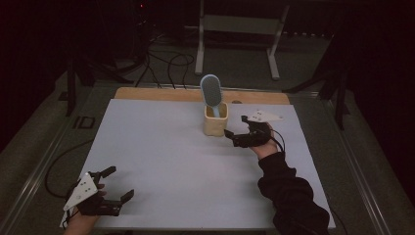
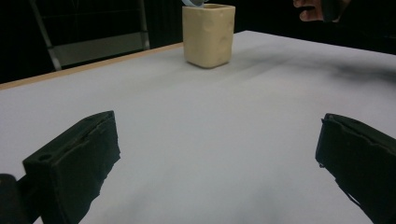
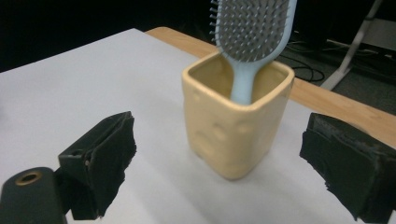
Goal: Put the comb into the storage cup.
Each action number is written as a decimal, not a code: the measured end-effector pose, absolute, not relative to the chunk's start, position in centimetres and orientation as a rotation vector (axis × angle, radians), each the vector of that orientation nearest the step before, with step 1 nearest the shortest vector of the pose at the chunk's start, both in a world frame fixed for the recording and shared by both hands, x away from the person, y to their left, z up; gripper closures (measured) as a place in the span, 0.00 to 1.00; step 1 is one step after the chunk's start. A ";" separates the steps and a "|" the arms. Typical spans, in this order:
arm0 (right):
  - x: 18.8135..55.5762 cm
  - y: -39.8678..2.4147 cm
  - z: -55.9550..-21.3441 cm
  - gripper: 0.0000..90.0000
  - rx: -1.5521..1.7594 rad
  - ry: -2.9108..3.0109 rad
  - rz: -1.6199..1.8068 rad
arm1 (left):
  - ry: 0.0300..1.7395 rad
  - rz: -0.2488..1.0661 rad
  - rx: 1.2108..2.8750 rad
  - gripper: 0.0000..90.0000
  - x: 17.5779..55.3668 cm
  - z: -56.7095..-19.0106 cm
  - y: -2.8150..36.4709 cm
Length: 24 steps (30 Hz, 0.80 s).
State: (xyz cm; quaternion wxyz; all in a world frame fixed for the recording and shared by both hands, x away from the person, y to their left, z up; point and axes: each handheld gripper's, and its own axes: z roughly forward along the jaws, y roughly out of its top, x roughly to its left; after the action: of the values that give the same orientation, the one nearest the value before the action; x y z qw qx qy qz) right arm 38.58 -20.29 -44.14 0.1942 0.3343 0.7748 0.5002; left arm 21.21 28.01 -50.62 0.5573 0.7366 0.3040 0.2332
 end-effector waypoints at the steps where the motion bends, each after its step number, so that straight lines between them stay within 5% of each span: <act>1: 38.1 -20.5 -44.4 0.10 0.934 2.178 1.403 | 0.718 0.549 1.738 0.00 21.2 -50.6 28.0; 24: 32.1 -22.1 -48.4 0.10 0.894 2.273 1.372 | 0.720 0.553 1.738 0.00 21.2 -50.6 28.0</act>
State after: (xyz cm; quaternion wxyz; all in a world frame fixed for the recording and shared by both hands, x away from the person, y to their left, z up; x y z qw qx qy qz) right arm 32.09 -22.07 -48.40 0.1692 0.3145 0.7996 0.4828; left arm 21.18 28.02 -50.61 0.5566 0.7364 0.3051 0.2341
